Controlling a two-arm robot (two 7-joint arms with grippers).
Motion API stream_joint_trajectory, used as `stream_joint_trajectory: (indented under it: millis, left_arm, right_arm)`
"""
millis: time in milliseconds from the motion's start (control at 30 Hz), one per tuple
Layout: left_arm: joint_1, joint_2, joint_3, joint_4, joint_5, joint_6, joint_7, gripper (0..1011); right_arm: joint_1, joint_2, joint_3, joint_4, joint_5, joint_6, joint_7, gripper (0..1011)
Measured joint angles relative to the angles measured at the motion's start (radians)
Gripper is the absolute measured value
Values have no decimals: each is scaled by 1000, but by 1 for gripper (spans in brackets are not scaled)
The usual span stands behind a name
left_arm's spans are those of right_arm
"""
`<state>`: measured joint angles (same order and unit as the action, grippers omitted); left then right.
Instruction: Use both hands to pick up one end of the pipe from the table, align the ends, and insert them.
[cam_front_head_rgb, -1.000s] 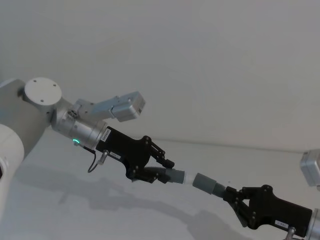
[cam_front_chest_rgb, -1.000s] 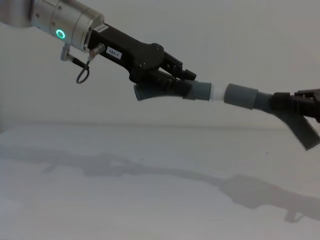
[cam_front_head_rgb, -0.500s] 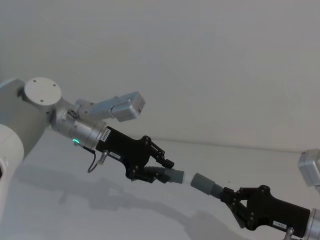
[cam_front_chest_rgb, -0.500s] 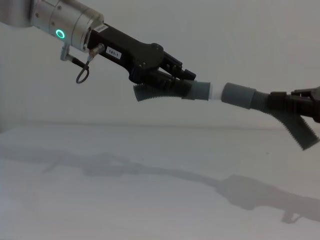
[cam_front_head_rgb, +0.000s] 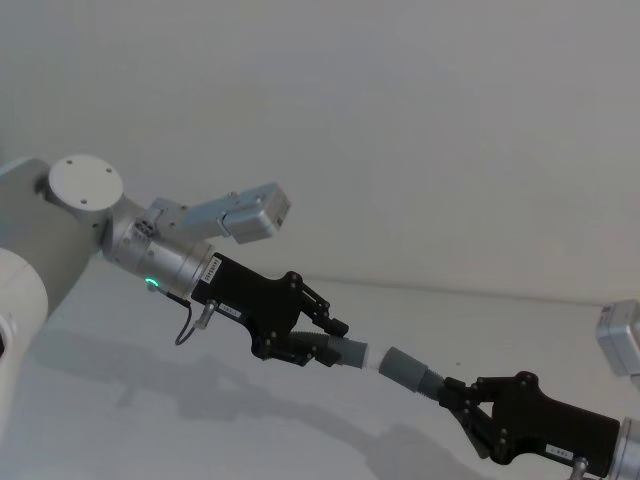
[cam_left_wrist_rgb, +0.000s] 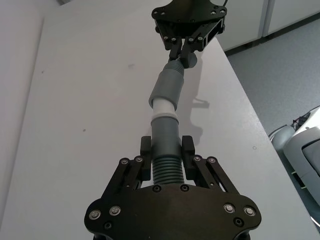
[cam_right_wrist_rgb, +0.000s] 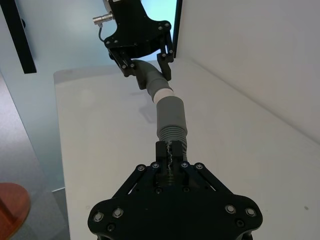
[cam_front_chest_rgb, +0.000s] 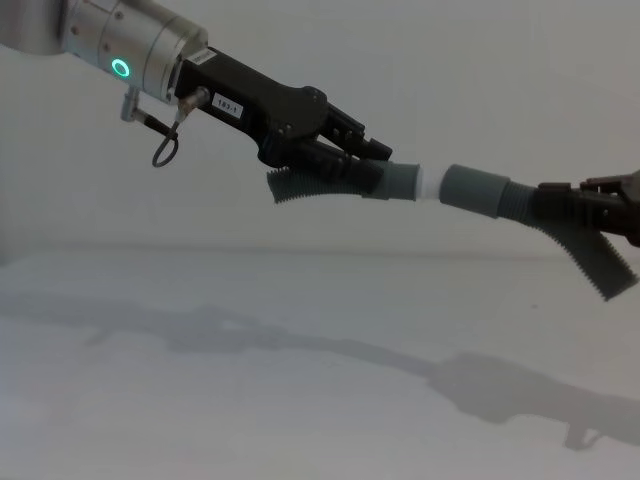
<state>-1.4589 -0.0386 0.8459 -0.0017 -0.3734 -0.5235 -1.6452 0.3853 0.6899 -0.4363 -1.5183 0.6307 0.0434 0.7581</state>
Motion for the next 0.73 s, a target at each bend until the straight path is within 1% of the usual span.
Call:
stream_joint_trajectory:
  millis: [733]
  left_arm:
    - [0, 0, 0, 0, 0, 0, 0, 329]
  right_arm:
    - [2, 4, -5, 0, 0, -7, 5, 50]
